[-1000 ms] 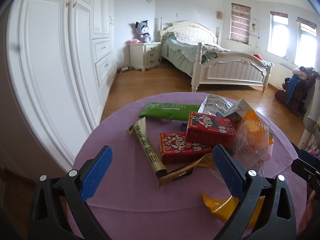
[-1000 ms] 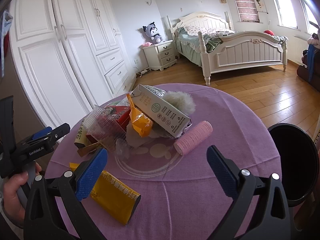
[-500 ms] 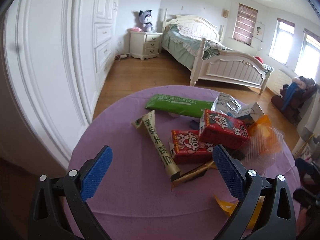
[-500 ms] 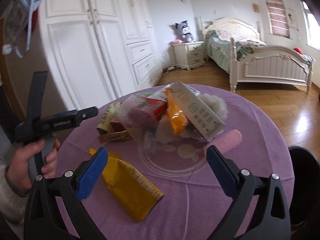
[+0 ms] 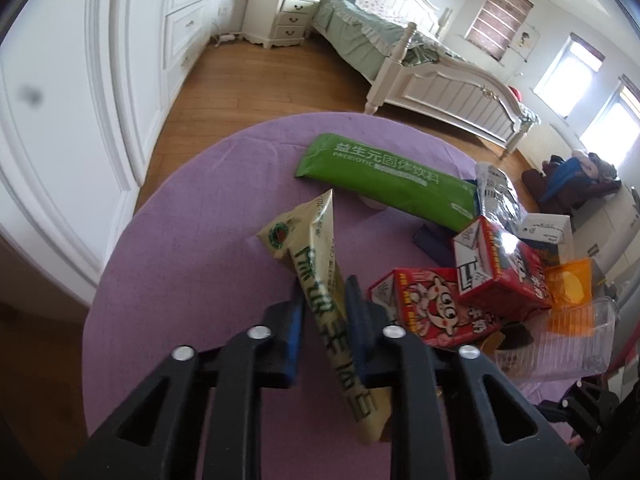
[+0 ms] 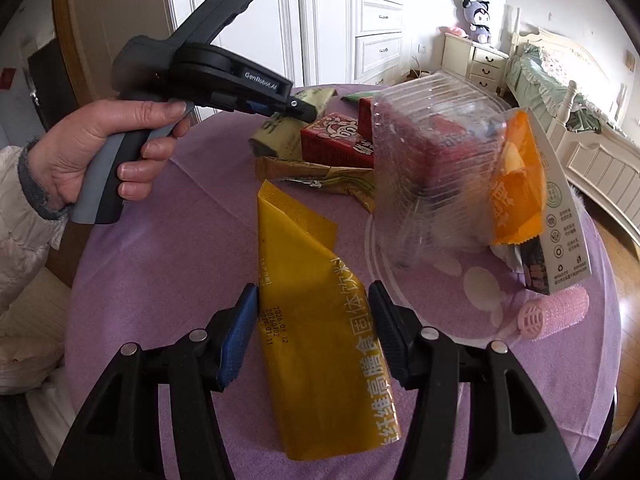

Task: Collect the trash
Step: 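Grasp the beige stick wrapper with left gripper while right gripper grasps yellow wrapper, then carry both wrappers over the black bin and open both grippers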

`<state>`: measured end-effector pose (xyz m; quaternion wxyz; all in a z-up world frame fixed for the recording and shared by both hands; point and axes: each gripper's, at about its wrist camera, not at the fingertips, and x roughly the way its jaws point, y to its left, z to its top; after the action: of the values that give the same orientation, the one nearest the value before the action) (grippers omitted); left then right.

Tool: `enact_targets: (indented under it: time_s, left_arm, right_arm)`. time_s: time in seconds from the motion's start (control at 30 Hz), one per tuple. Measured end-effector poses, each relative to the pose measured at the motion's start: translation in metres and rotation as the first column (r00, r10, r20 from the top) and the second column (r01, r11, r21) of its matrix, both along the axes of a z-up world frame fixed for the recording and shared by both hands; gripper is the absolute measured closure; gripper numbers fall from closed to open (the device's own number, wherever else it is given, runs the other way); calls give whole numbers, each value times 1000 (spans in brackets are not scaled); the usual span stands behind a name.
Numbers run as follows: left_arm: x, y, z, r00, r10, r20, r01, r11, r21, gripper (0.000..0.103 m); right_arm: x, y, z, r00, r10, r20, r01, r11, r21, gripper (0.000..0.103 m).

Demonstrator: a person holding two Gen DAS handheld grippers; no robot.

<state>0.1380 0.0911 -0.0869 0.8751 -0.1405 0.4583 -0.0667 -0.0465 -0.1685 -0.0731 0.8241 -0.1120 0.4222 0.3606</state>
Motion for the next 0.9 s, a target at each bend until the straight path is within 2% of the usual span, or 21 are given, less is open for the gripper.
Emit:
enact_targets:
  time_s: [0.07,0.17,0.3,0.4,0.47,0.53,0.6,0.67,0.8,0.9]
  left_arm:
    - [-1,6,-4,1000,5,14,-5,999,-41,90]
    - [-12,8,4,997,17,69,-13,998,-57,95]
    - [-42,-6,40,983,21,183,-15,999,-34,97]
    - [-65,-34,79,963,-27,269,37,999,-33,97]
    - [-71,-66,106,944,-96,314,110,994,-25,97]
    - [-72,-106,126,920,-182,348,202,979,-22,96]
    - [-68,-153,136,889,-273,367,313,948,-52,97]
    - [-60,-207,136,855,-366,368,417,906,-70,96]
    - [-51,-317,111,782,-525,335,585,804,-107,96]
    - [-39,-389,82,746,-605,279,656,741,-145,96]
  right_arm:
    - [2,-6,0,1000,-10,-21,11,1000,25,54]
    - [0,-18,2,999,-29,-29,31,997,65,55]
    - [-10,-47,10,997,-56,-52,65,978,197,55]
    - [-18,-80,21,994,-90,-58,104,938,330,55]
    - [-26,-105,29,990,-138,-42,143,898,415,55]
    - [-38,-135,35,973,-228,-21,209,850,484,55]
    - [-39,-177,38,937,-347,-22,305,789,534,55]
    - [-41,-219,36,880,-472,-40,408,713,571,55]
    - [-49,-300,14,729,-673,-125,610,555,566,55]
    - [-46,-344,-13,621,-759,-194,724,460,514,55]
